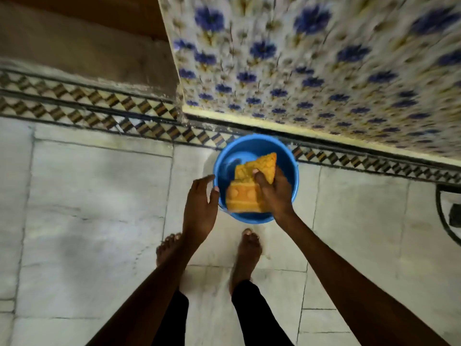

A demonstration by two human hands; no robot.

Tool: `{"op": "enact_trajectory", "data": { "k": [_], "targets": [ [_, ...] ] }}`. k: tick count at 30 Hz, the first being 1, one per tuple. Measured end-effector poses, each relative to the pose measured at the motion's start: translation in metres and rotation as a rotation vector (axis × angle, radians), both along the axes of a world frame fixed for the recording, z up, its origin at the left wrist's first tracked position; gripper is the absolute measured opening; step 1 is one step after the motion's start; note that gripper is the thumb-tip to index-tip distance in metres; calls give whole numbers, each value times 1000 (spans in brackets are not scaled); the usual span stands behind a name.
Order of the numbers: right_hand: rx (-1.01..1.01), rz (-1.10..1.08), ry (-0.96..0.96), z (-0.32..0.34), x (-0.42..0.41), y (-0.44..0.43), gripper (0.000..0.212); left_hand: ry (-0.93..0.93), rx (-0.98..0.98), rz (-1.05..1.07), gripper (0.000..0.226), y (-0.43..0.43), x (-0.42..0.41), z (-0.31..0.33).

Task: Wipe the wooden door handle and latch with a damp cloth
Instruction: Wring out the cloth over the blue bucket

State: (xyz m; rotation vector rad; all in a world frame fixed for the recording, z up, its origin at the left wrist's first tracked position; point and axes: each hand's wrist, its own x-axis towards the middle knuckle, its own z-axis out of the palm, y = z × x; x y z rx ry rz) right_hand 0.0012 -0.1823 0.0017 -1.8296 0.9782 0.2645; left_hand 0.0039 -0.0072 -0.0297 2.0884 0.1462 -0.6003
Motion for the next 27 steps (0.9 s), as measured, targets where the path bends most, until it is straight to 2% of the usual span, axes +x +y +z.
{"op": "enact_trajectory", "data": {
  "k": [3, 7, 10, 15, 18, 21, 27],
  "targets": [
    [272, -163, -65, 122, 5, 13, 16, 69, -131, 143, 24, 23, 19, 99],
    [750, -405, 1, 287, 16, 41, 36, 26, -253, 237, 26, 62, 39, 269],
    [936, -419, -22, 409, 27, 69, 42, -46, -324, 299, 26, 95, 55, 395],
    [964, -354, -172, 579, 46, 124, 34, -181, -430, 292, 23, 148, 86, 575],
    [933, -320, -289, 653, 53, 154, 43, -267, -461, 219, 24, 178, 102, 655],
    [877, -279, -405, 704, 64, 175, 44, -362, -449, 147, 19, 199, 125, 709],
    [807, -223, -597, 781, 112, 196, 30, -517, -457, 134, 17, 209, 202, 781]
  ]
}}
